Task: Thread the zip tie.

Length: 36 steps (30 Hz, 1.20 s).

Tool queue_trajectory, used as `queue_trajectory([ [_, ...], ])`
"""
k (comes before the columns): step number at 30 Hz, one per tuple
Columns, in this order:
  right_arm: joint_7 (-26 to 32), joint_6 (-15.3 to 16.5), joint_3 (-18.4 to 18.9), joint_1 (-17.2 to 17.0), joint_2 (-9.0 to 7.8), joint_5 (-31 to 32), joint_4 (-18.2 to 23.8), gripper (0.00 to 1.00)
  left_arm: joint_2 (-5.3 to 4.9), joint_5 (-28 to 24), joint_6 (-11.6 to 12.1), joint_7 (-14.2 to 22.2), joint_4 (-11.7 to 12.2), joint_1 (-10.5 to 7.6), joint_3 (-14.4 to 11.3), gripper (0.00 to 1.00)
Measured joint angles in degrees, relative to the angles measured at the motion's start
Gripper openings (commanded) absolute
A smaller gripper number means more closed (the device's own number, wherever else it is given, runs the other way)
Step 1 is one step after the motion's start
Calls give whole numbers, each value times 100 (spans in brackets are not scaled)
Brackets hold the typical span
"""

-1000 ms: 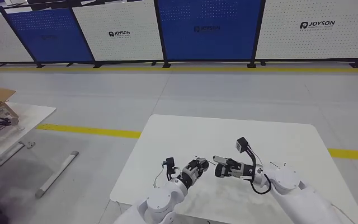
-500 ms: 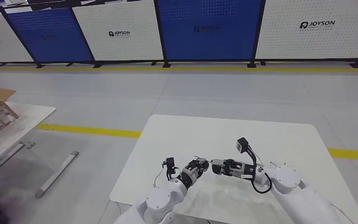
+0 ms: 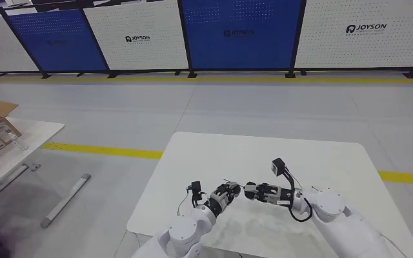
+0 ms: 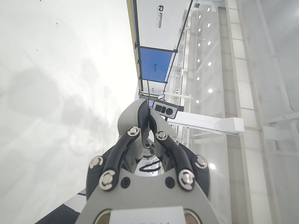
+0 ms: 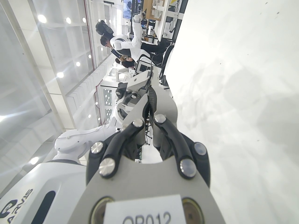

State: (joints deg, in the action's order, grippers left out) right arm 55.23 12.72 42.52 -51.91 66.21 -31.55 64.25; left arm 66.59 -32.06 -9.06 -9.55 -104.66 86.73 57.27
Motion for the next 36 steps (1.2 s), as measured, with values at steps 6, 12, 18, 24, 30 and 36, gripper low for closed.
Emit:
queue_trajectory([
  [6,70,30,86,-5,26,23,-17,0,11,11,31,-22,1,5,8,100],
  [12,78,34,98,-8,27,18,-23,0,11,11,30,-21,1,5,7,100],
  [18,77,33,98,-8,27,18,-22,0,13,-1,43,-15,5,5,9,100],
  [24,217,41,246,-155,-6,-39,119,0,34,-57,205,186,98,-50,79,100],
  [30,510,-46,393,-215,-45,-42,131,0,-9,161,256,816,282,-104,172,100],
  [36,506,-46,391,-214,-45,-42,131,0,-7,155,256,797,276,-103,169,100],
])
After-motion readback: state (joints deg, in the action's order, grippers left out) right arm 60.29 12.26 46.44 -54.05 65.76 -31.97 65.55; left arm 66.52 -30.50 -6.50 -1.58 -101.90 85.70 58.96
